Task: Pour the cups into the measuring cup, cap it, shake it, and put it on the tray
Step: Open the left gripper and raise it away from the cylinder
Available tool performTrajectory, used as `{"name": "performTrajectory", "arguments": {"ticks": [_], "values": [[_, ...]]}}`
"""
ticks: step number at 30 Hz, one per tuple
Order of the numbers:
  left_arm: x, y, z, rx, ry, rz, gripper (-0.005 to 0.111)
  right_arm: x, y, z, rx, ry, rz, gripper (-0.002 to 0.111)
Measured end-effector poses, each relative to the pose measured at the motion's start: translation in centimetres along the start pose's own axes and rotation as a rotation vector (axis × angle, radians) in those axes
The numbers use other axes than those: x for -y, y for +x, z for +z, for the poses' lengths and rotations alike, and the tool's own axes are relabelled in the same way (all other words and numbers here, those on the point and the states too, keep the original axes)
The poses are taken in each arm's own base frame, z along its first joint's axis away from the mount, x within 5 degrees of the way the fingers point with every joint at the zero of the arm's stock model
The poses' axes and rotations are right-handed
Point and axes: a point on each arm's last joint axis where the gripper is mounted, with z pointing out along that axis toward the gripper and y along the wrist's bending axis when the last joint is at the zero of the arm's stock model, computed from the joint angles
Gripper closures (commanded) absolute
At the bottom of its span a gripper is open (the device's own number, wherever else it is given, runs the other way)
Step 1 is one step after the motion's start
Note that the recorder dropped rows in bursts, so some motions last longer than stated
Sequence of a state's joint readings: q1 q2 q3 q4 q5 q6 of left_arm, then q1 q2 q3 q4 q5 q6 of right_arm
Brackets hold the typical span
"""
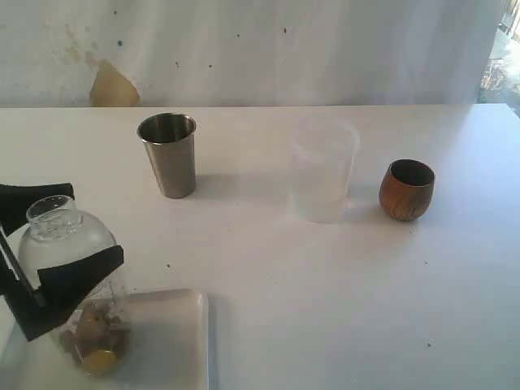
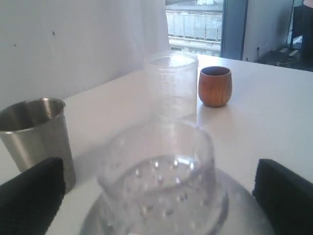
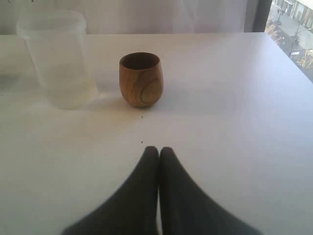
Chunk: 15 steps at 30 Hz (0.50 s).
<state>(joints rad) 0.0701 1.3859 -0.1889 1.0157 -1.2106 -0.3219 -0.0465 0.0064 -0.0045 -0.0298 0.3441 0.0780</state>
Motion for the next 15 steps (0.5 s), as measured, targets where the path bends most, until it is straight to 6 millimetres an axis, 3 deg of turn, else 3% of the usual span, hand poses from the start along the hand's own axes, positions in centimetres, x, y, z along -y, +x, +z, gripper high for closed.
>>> {"name": "performTrajectory", "arguments": {"ticks": [6, 12, 15], "values": [[0.2, -2.3, -0.8, 0.096, -0.062, 0.064, 0.002, 0.0, 0.0, 0.0, 0.0, 0.0, 0.0, 0.108], [0.3, -4.3, -1.7, 0.198, -0.124, -0.001, 0.002, 0.0, 0.0, 0.0, 0.0, 0.0, 0.0, 0.108], [0.2, -5.3, -2.2, 0.266, -0.165, -0.065, 0.014, 0.0, 0.0, 0.0, 0.0, 0.0, 0.0, 0.108]]}}
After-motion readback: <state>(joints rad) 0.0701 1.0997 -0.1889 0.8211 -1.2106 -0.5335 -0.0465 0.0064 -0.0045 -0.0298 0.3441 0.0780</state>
